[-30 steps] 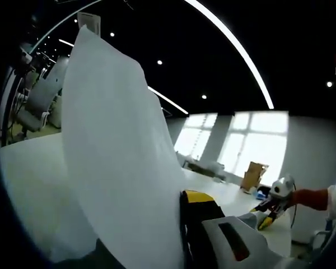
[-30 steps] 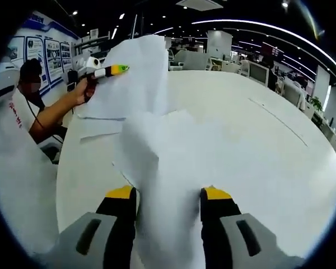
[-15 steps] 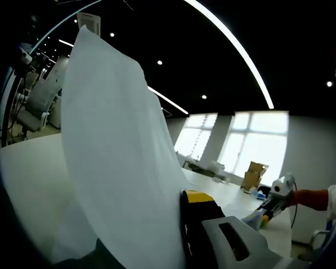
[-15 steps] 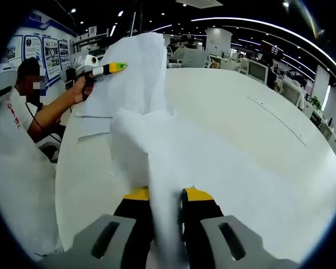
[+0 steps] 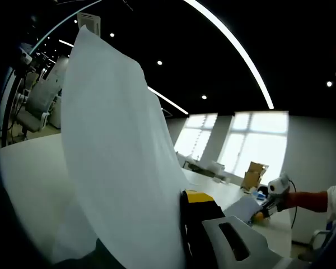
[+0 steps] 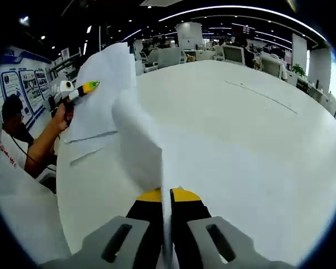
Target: Organize the stack of printing papers by aligning and flattening the scattered papers on the table
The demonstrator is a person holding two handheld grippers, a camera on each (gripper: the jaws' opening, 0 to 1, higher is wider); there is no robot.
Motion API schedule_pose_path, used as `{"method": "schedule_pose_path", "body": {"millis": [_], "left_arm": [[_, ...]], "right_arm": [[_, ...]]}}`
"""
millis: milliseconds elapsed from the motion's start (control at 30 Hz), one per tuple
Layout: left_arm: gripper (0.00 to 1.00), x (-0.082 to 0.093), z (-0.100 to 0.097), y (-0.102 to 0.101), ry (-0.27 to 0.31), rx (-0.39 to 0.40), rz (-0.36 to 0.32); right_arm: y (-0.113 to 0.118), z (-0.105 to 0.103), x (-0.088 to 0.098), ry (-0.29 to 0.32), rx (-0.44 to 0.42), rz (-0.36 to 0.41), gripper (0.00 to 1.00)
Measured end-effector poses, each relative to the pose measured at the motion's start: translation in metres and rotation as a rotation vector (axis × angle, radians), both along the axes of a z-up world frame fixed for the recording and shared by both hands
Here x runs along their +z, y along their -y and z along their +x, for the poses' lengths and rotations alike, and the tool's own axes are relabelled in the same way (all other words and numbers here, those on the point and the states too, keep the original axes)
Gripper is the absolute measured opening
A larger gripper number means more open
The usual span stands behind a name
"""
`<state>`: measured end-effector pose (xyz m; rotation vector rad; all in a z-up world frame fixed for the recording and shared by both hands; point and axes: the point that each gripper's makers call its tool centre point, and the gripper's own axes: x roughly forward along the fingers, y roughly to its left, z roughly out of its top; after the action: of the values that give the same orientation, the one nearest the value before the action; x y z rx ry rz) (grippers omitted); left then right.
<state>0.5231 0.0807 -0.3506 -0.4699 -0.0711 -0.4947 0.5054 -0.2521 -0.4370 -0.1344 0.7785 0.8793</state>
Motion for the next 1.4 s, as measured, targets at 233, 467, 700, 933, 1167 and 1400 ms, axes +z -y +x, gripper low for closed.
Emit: {"method": "schedule_pose_path", "body": {"millis": [233,467,700,933,1167,1400], "left_arm": [[0.07,0.000,0.000,0.001,-0.002,-0.003,-0.005],[0.07,0.000,0.000,0.001,-0.006,-0.005,-0.007],[0.07,-0.001,0.000,0.001,-0.013,-0.007,-0.006],[0.07,-0.002,0.001,0.001,-0.022,-0.011,-0.005],[0.07,-0.002,0.001,0.003,-0.022,-0.012,-0.001],[0.07,-0.003,0.001,0.004,-0.027,-0.012,0.004]], "right_arm": [[0.002,0.004,0.019,-0.083,-0.117,0.130,0.00],[0.004,0.006,0.039,-0.100,-0.154,0.207,0.00],[0.003,0.000,0.052,-0.131,-0.174,0.275,0.00],[0.007,-0.003,0.072,-0.139,-0.196,0.339,0.00],[0.016,-0.003,0.097,-0.117,-0.209,0.402,0.00],[0.015,-0.011,0.116,-0.138,-0.209,0.472,0.00]]}}
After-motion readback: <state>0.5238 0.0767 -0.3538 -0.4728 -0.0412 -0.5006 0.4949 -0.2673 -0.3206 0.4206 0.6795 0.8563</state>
